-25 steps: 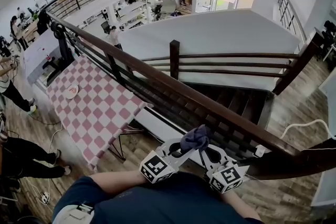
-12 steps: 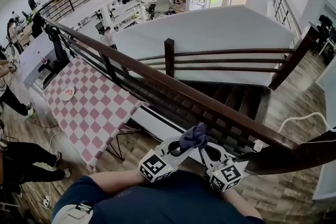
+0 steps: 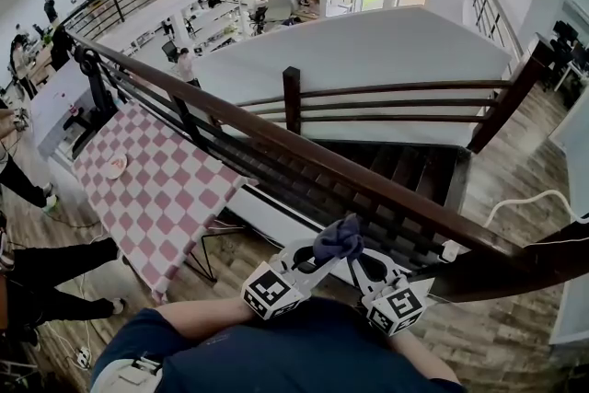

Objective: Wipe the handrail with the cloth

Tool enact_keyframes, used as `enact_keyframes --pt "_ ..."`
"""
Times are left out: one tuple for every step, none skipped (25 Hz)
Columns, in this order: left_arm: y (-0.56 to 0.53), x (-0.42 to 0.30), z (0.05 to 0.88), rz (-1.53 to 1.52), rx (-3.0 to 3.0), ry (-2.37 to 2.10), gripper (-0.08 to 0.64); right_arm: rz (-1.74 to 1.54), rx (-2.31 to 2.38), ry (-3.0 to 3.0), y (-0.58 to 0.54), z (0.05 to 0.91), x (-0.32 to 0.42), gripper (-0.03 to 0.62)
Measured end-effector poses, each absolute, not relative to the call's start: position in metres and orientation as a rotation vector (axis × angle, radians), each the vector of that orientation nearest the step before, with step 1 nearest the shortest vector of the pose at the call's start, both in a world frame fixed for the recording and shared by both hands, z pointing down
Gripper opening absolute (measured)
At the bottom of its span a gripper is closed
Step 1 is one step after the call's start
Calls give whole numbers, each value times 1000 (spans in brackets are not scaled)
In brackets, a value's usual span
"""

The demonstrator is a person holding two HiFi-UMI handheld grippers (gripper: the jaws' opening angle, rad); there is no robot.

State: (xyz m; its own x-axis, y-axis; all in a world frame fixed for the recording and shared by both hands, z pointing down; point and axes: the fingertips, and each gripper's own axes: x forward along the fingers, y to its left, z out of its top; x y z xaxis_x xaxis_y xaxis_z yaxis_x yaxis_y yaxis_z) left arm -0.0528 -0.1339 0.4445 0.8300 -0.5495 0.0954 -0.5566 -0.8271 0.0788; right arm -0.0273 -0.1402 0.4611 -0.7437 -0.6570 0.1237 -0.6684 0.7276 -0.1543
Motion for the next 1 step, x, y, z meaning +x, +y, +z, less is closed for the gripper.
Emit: enact_keyframes --pt "-134 -53 445 105 2905 -882 69 290 1101 -2864 -140 461 -27 11"
